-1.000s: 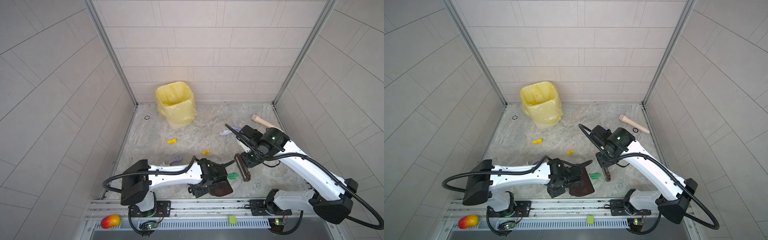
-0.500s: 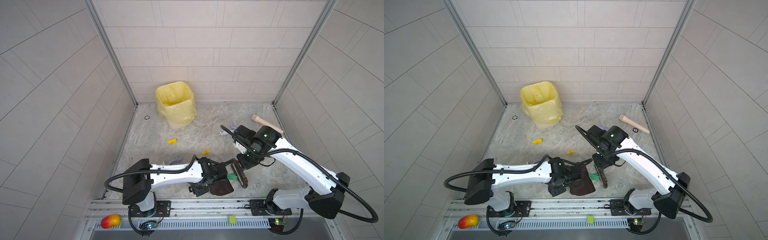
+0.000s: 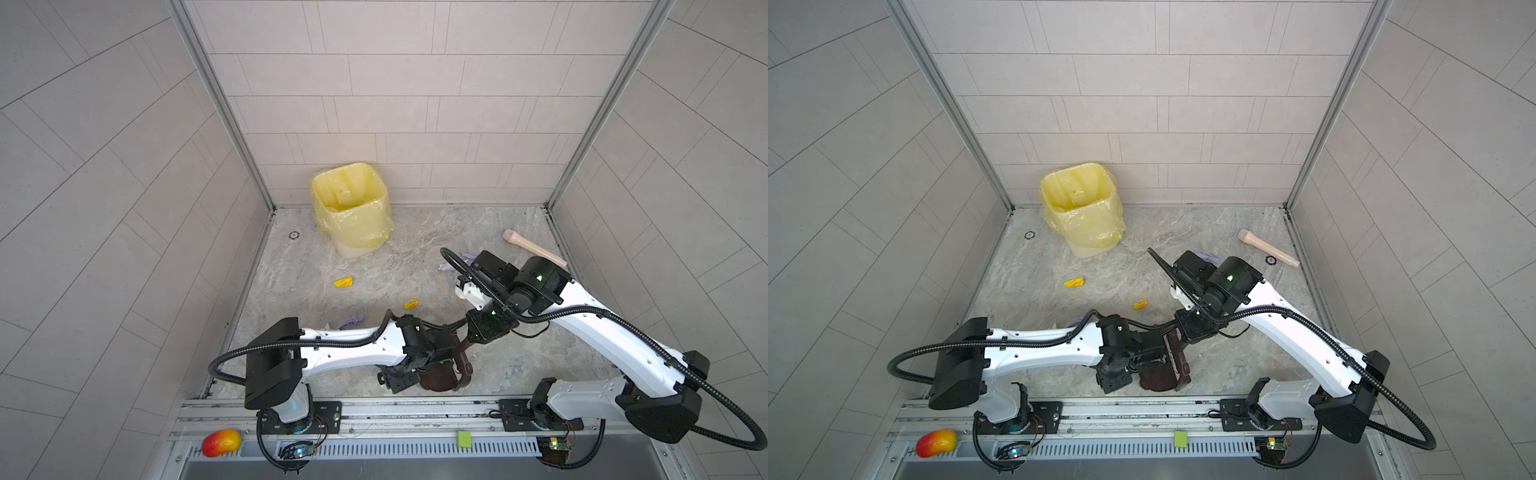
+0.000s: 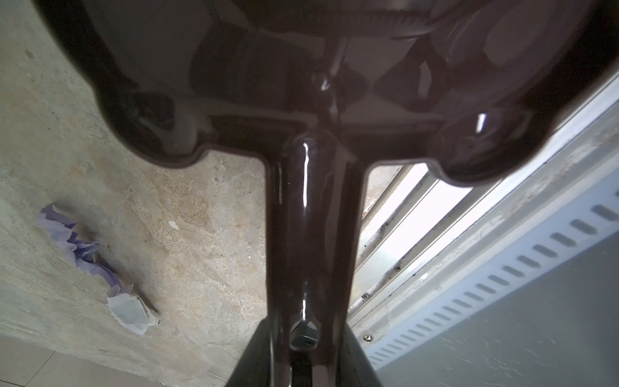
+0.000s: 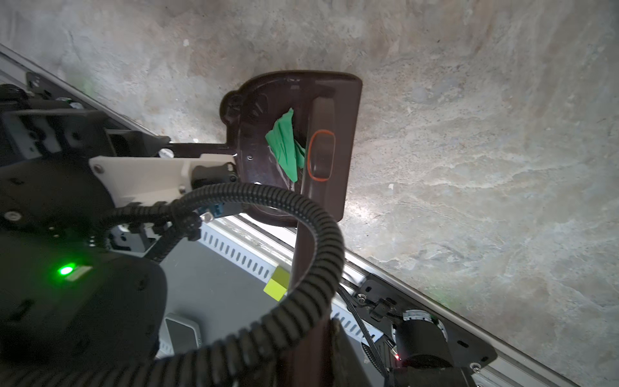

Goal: Sweep away the paper scraps from the table
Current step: 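Sweep the green scrap into the dustpan with the right gripper's brush, then lift the dustpan with the left gripper and carry it toward the yellow bin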

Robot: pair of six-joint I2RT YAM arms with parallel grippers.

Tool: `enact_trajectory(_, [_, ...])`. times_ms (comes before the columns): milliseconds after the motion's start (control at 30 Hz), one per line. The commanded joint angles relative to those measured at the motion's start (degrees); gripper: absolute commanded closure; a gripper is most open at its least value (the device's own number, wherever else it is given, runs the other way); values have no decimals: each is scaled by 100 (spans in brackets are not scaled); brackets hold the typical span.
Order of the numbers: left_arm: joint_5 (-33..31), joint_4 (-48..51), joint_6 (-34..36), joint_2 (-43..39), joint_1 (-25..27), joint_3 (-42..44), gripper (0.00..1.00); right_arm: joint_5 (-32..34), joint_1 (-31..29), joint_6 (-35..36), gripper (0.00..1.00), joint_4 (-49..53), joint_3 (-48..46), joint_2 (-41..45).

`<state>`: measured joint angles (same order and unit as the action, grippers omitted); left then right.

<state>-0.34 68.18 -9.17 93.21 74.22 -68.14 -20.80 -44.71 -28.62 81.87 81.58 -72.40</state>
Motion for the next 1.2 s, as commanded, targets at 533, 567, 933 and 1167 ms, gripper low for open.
enact_trajectory(533, [-1198,-420,-271,-977,-26,-118,100,1035,989,177,100,1155,1292,910])
enact_trajectory(567, [-1288,-415,-323,-1009,-26,-128,100,1050,1153,233,100,1223,1403,924])
enact_trajectory(933, [-1609,-91,-639,-1552,-338,-189,100,1140,2550,805,100,1315,1539,1083])
enact_trajectory(1167, [-1748,705,-751,-1597,-760,-883,100,879,2695,819,100,689,434,1305])
